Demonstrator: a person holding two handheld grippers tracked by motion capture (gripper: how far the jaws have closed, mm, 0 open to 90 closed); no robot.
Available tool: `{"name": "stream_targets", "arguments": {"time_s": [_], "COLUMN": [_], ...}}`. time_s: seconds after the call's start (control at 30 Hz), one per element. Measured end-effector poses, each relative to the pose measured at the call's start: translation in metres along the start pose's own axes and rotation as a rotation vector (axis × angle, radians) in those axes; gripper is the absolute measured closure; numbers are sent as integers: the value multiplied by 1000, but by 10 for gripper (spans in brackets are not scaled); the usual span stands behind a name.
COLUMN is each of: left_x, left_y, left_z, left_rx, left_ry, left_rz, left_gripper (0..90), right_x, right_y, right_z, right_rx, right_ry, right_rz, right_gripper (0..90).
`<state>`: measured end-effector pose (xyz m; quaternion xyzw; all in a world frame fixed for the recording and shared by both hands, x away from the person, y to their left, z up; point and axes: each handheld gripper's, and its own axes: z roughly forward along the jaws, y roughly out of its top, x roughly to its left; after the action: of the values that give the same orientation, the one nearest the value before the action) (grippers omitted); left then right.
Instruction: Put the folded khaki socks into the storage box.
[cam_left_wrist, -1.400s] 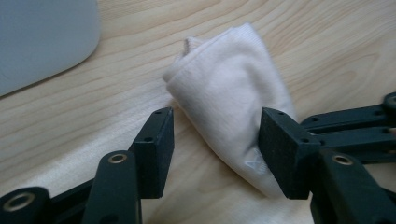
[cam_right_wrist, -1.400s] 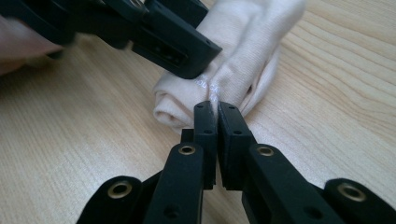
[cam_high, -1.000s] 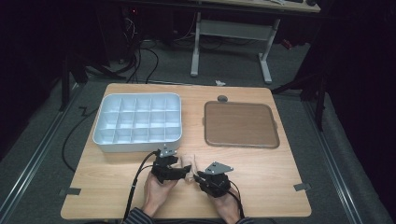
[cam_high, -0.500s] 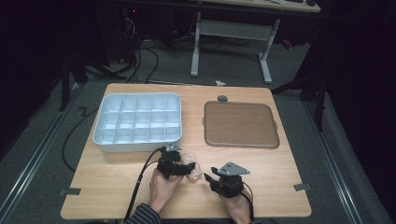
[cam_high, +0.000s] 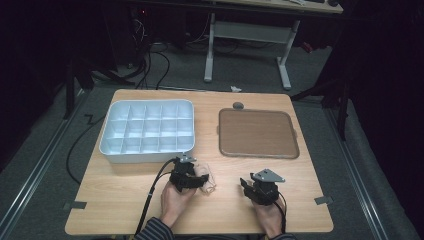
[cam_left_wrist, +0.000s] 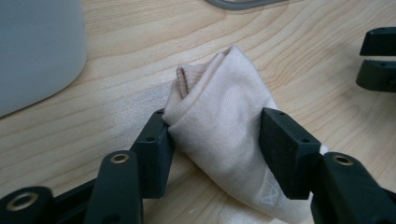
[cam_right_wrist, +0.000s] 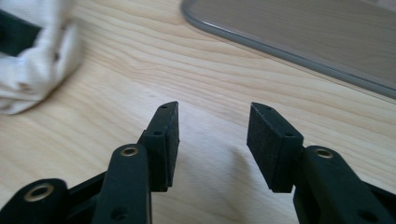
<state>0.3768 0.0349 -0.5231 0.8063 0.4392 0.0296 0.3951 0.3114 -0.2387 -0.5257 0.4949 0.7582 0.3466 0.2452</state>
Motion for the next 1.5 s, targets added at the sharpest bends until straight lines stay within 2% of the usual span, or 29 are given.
{"name": "stream_targets", "arguments": {"time_s": [0.03,0.2,0.3,0.4,0.5,0.67,0.9,1.1,1.4,1.5], "left_x": [0,2,4,5,6,10,15,17,24,25], "left_y": [0,-1,-1,-1,-1,-3,-3,-3,-3,-1], "left_z": [0,-1,-3,-4,-5,-11,-19,-30,-36,-39], "left_rx": [1,2,-4,-5,-6,-7,-15,-41,-31,-29], "left_ry": [-4,-33,-51,-65,-73,-97,-123,-125,-145,-144], "left_rz": [0,11,25,33,35,40,39,49,47,59], "left_gripper": [487,540,625,662,689,704,711,712,712,712], "right_x": [-5,-11,-15,-18,-18,-22,-22,-22,-21,-21], "right_y": [-1,-2,-3,-3,-2,-2,-2,-2,-2,-2], "right_z": [1,4,4,5,6,7,7,8,8,8], "right_rx": [2,14,21,38,52,55,56,57,58,58], "right_ry": [-20,-40,-62,-60,-62,-46,-39,-38,-38,-37], "right_rz": [9,22,12,33,34,61,55,46,48,48], "right_gripper": [514,497,490,476,467,445,422,413,405,403]}}
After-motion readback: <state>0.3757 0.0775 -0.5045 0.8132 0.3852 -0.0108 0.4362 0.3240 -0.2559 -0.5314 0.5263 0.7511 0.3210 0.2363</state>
